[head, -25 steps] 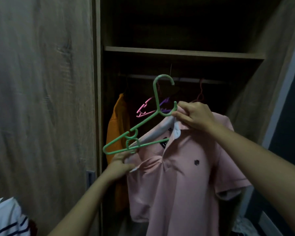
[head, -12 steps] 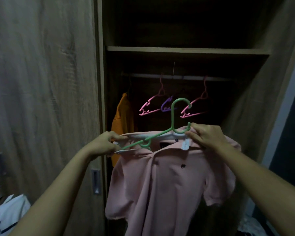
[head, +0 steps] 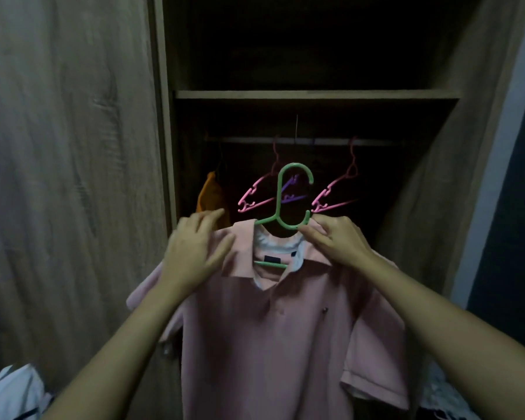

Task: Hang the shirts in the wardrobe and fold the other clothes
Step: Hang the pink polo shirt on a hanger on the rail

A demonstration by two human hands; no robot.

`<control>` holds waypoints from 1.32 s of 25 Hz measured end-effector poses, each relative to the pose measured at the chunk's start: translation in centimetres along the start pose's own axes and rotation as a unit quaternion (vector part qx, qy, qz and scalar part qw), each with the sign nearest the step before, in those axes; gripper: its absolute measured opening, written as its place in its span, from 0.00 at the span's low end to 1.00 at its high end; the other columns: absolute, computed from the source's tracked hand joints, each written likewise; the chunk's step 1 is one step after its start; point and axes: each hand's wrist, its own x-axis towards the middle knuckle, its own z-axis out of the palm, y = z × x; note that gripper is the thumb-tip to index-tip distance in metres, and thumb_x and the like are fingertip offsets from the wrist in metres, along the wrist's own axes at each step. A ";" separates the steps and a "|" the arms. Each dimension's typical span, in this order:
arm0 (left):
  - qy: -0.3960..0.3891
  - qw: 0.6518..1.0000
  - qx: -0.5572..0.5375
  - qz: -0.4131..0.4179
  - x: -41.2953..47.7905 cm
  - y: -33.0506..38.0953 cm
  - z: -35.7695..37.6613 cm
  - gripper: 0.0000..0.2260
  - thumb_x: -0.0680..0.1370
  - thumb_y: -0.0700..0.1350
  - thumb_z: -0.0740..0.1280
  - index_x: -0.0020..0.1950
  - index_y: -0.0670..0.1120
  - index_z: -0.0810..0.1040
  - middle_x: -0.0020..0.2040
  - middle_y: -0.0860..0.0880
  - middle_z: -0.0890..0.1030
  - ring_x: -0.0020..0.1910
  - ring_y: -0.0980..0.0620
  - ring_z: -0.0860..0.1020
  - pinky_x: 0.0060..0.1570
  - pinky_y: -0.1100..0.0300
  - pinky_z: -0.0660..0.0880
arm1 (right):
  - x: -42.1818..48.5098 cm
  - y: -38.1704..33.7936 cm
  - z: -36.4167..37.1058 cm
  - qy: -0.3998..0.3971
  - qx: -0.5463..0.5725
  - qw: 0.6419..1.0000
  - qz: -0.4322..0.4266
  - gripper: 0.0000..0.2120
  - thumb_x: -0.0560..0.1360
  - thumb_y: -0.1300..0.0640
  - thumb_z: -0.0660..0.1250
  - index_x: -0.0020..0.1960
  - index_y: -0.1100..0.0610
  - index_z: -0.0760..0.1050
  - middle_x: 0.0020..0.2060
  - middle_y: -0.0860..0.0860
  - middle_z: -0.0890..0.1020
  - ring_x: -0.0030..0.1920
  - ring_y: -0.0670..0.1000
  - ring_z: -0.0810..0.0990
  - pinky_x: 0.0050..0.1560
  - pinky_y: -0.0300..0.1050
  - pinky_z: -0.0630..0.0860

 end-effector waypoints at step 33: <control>-0.074 0.965 -0.250 -0.030 3.0 -5.8 -4.0 0.05 0.73 0.52 0.69 0.39 0.63 0.79 0.38 0.63 0.81 0.35 0.67 0.75 0.35 0.72 0.69 | 0.0 -0.7 -3.9 -0.091 -0.004 0.995 0.036 0.17 0.73 0.36 0.56 0.54 0.44 0.73 0.43 0.44 0.80 0.49 0.53 0.80 0.47 0.50 0.74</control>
